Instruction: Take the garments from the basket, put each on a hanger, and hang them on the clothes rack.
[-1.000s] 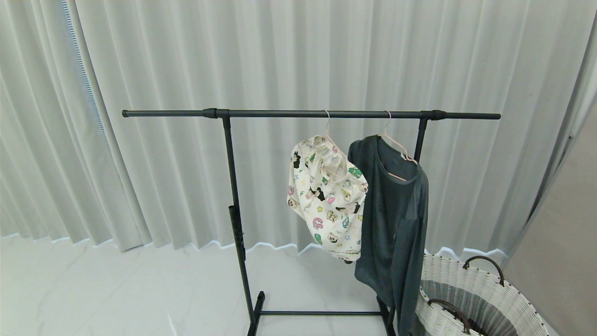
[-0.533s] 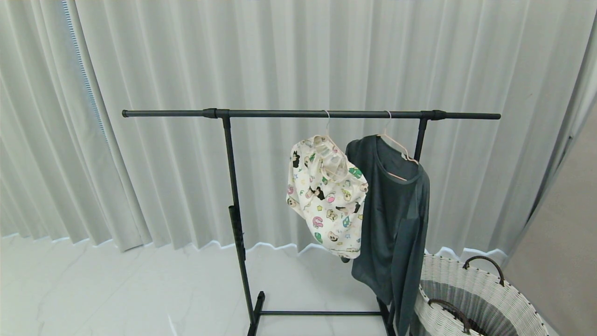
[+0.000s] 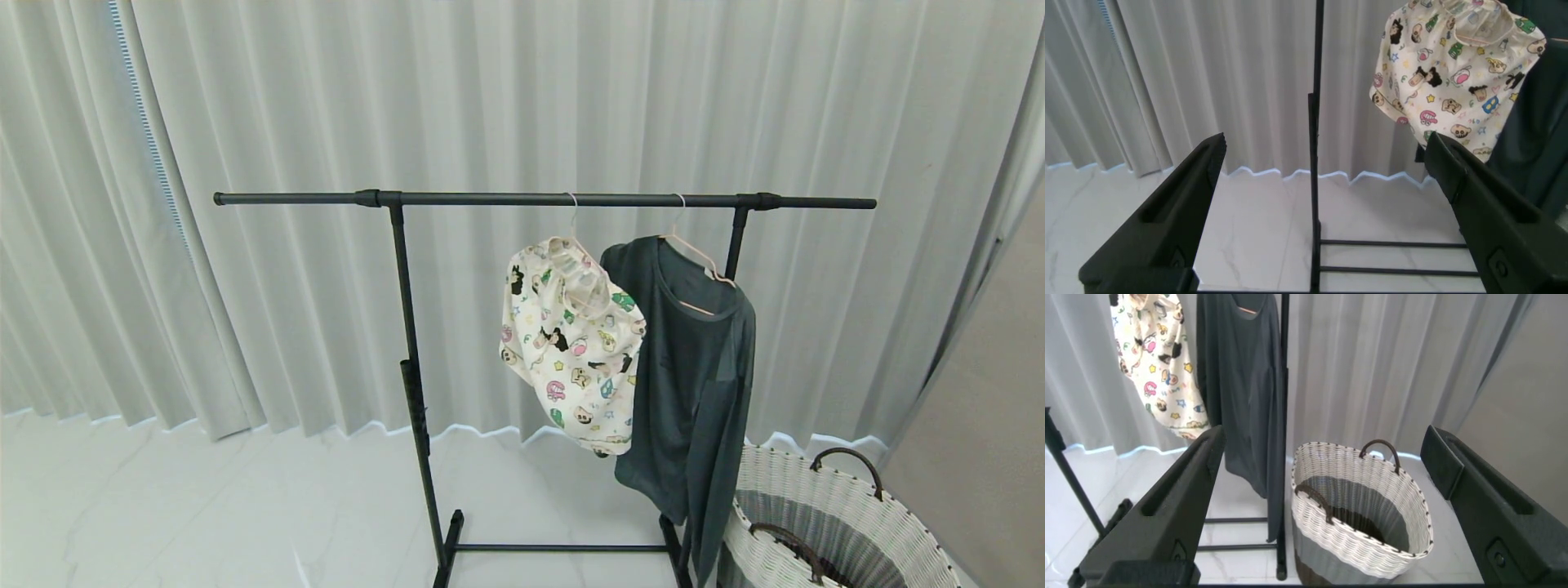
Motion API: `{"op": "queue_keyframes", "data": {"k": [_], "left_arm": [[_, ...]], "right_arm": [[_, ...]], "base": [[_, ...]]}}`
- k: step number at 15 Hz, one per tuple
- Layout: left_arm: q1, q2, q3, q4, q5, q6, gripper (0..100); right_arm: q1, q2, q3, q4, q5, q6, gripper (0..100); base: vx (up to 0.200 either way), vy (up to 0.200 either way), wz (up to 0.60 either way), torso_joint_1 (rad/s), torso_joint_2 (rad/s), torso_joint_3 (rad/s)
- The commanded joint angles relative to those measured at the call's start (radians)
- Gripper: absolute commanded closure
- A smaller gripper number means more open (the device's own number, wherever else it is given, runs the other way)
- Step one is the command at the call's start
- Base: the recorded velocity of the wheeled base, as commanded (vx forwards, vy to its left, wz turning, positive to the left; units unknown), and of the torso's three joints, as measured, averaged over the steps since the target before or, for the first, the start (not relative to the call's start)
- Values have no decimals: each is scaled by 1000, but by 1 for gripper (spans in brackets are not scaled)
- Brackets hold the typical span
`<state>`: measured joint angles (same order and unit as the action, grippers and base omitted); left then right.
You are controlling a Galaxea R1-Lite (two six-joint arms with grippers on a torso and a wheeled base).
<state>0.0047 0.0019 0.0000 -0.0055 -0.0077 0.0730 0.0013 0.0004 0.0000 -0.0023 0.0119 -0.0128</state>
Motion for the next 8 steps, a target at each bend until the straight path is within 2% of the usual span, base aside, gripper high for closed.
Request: {"op": "queue_keyframes", "data": {"k": [1, 8], "left_arm": [[0, 0, 0, -1, 0, -1, 0], [0, 1, 0, -1, 0, -1, 0]], "right_arm": [[0, 0, 0, -1, 0, 0, 0], [0, 0, 0, -1, 0, 5, 0]], "base": [[0, 0, 0, 0, 0, 0], [0, 0, 0, 0, 0, 0]]}}
